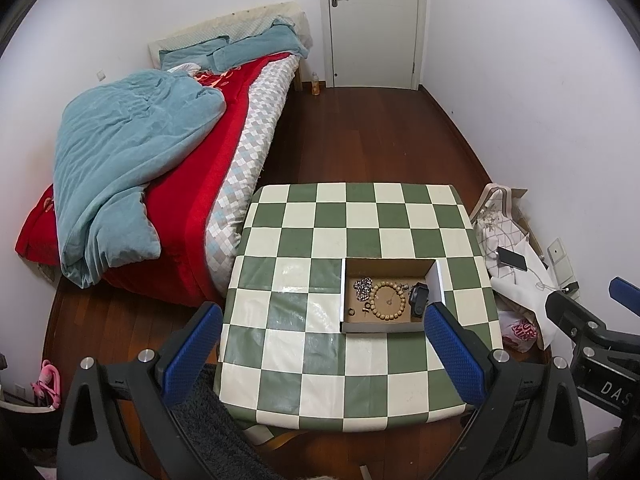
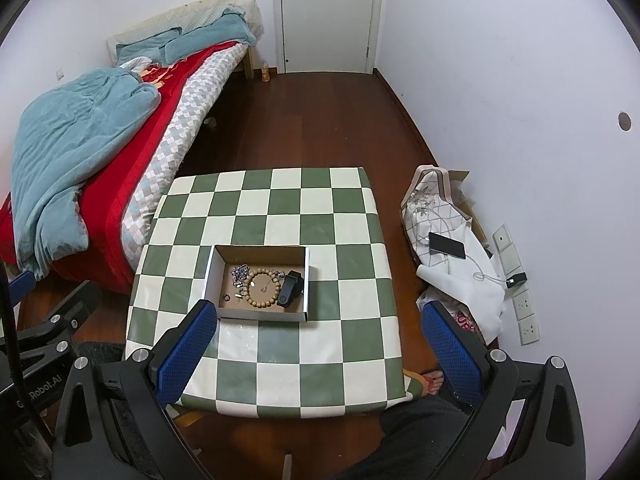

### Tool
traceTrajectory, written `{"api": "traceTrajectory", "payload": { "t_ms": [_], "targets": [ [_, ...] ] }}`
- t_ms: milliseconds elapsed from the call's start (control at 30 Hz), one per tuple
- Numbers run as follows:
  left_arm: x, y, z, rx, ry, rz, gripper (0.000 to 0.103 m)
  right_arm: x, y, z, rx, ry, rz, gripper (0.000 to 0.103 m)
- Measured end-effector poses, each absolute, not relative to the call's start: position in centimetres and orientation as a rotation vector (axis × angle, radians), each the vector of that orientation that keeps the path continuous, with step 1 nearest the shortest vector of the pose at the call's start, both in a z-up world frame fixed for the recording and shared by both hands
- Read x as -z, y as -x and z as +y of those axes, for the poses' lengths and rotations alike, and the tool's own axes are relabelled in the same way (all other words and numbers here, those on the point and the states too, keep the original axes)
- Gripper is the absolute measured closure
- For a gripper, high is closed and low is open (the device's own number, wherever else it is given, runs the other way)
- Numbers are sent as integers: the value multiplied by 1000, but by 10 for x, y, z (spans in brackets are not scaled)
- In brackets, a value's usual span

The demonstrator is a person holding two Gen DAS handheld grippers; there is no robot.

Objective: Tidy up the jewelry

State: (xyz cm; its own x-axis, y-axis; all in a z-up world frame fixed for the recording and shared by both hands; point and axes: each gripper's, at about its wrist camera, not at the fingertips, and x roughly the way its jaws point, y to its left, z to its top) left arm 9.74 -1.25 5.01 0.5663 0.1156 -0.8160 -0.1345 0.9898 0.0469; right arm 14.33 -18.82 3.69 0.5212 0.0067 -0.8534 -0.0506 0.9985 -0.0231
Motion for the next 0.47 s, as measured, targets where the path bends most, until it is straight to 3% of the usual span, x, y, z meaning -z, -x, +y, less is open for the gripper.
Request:
{"api": "traceTrajectory", "payload": {
  "t_ms": [467],
  "targets": [
    [-54, -98, -16, -142, 23, 949, 0, -38, -142, -189, -33, 46, 1019, 0]
  ]
}}
